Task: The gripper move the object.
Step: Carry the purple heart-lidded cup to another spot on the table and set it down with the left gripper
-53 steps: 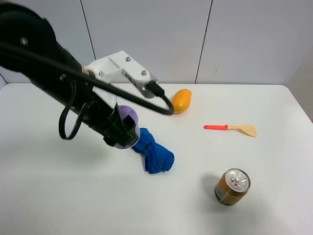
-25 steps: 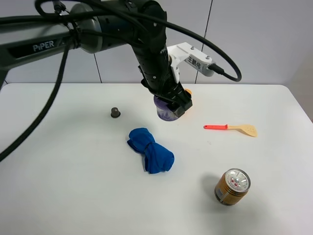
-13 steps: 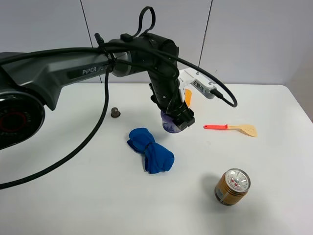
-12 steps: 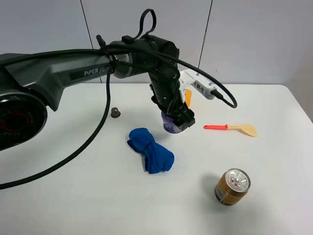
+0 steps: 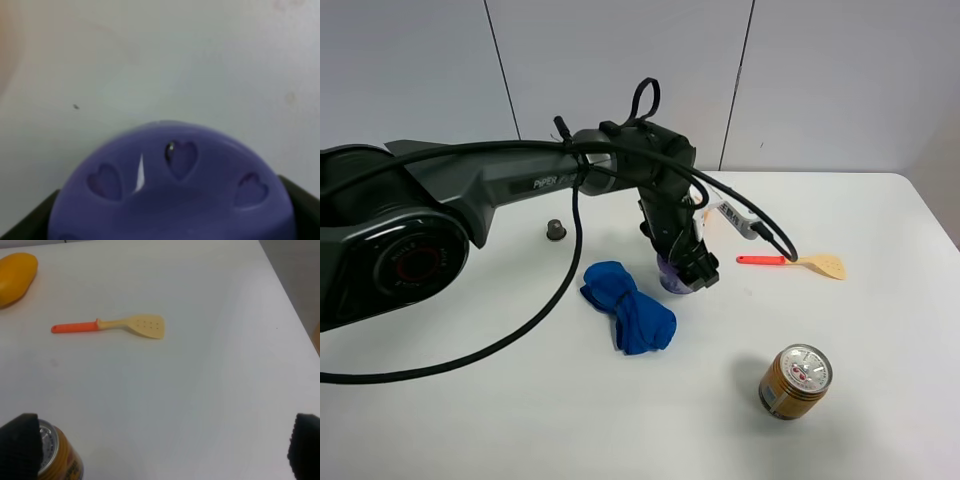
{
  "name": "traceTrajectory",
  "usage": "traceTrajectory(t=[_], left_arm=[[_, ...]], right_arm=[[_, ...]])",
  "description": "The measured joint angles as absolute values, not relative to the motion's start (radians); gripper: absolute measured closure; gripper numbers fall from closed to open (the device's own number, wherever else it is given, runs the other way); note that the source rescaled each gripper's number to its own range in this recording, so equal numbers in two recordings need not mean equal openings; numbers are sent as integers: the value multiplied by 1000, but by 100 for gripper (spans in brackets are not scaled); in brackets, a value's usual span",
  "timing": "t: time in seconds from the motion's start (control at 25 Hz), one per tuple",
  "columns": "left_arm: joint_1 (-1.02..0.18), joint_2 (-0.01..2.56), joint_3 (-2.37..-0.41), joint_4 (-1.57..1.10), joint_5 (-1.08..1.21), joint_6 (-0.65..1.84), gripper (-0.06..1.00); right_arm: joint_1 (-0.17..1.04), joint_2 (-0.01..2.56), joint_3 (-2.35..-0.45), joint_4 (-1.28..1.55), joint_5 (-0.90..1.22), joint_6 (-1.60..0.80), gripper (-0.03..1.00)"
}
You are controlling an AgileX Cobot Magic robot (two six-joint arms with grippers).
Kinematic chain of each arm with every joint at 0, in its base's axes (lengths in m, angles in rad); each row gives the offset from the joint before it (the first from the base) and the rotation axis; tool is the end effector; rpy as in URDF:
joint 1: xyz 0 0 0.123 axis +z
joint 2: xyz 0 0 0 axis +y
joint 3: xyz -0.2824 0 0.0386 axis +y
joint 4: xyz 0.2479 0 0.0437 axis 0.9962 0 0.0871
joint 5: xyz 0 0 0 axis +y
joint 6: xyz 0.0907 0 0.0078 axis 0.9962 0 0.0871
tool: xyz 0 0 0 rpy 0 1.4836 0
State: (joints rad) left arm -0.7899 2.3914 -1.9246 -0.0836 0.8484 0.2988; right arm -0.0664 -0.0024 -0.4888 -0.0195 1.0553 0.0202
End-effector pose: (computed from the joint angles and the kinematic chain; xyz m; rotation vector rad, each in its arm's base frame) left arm 0.3511 -0.3624 0.1292 1.4057 2.4431 -0.2174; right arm -0.0038 -0.0013 0.2745 0.0894 2.0460 -0.0522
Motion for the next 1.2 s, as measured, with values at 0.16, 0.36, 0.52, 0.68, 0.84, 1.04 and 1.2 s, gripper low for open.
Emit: traceTrajectory(t=[0.16, 0.36, 0.52, 0.68, 0.84, 1.04, 1.2], left_arm=[[-797, 2410, -1925, -86, 828, 303, 93], [-805, 2419, -1925, -86, 807, 304, 93], [-806, 2419, -1925, -86, 784, 304, 93], [-806, 2419, -1925, -84, 777, 304, 91], [-806, 2419, -1927, -85, 765, 304, 36], [-806, 2419, -1927, -85, 759, 303, 18], [-806, 2415, -1927, -85, 764, 288, 13]], right_arm=[[-66, -2, -489, -20, 1055, 20, -3], [-66, -2, -489, -20, 1055, 20, -3], [-66, -2, -489, -20, 1055, 20, -3], [-66, -2, -489, -20, 1055, 20, -3], [-66, -2, -489, -20, 1055, 20, -3], [-66, -2, -489, -20, 1055, 20, -3], [-66, -2, -489, -20, 1055, 20, -3]])
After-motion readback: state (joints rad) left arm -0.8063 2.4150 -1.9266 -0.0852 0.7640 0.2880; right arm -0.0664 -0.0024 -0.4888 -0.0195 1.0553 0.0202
